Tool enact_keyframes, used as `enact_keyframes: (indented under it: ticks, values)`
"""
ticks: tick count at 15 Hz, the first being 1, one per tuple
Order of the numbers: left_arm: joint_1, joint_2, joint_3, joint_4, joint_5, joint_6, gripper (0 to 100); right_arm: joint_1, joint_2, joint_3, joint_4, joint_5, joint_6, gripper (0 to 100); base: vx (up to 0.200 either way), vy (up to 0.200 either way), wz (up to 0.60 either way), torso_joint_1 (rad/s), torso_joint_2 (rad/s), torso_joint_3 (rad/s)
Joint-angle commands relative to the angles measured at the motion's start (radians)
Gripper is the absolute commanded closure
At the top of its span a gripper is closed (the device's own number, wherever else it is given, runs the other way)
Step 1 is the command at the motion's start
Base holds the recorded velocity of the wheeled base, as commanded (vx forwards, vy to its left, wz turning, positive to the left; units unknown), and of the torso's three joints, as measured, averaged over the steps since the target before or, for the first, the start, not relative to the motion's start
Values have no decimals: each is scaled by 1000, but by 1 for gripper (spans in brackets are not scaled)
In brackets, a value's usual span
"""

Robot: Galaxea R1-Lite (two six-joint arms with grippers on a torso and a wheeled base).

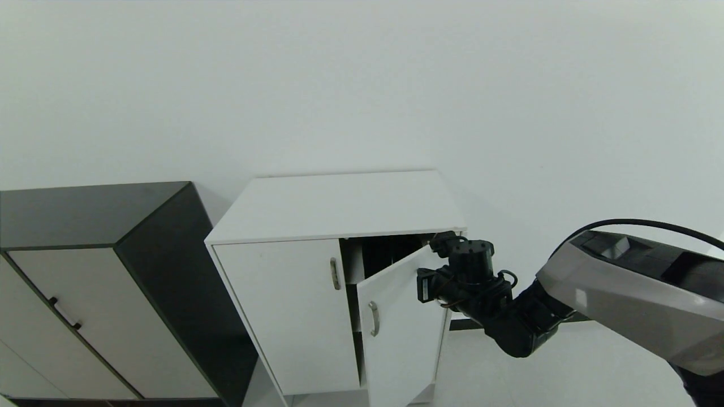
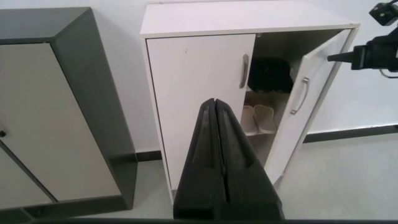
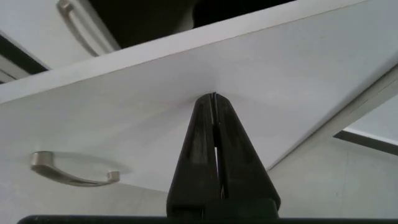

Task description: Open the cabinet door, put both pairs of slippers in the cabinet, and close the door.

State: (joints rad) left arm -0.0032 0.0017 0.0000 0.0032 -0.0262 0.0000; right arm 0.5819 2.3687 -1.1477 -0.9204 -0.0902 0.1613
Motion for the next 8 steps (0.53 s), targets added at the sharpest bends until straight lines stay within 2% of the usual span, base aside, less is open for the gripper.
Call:
enact_keyframes:
  ticks: [1,8]
  values:
    - [0,1,0,0,0,0,100,-13,40,-47,9,0,0,100,0,0,0,0,0,0]
    - [0,1,0,0,0,-2,100,-25,104,-167,69,-2,-2,100,0,0,0,0,0,0]
